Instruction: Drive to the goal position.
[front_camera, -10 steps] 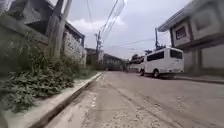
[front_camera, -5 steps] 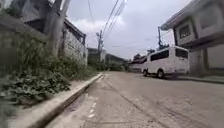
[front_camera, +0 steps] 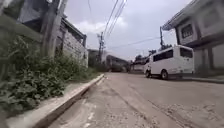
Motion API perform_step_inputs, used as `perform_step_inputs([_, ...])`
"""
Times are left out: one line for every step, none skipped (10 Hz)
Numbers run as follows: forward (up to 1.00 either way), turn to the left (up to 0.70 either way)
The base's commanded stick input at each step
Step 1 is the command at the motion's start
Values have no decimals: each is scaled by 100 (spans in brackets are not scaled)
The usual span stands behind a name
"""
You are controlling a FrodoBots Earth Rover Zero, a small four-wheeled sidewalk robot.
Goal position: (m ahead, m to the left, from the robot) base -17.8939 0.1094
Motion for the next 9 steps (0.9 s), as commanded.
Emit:
perform_step_inputs([70,0])
perform_step_inputs([70,0])
perform_step_inputs([70,0])
perform_step_inputs([70,0])
perform_step_inputs([70,0])
perform_step_inputs([70,0])
perform_step_inputs([70,-8])
perform_step_inputs([70,-11])
perform_step_inputs([70,-14])
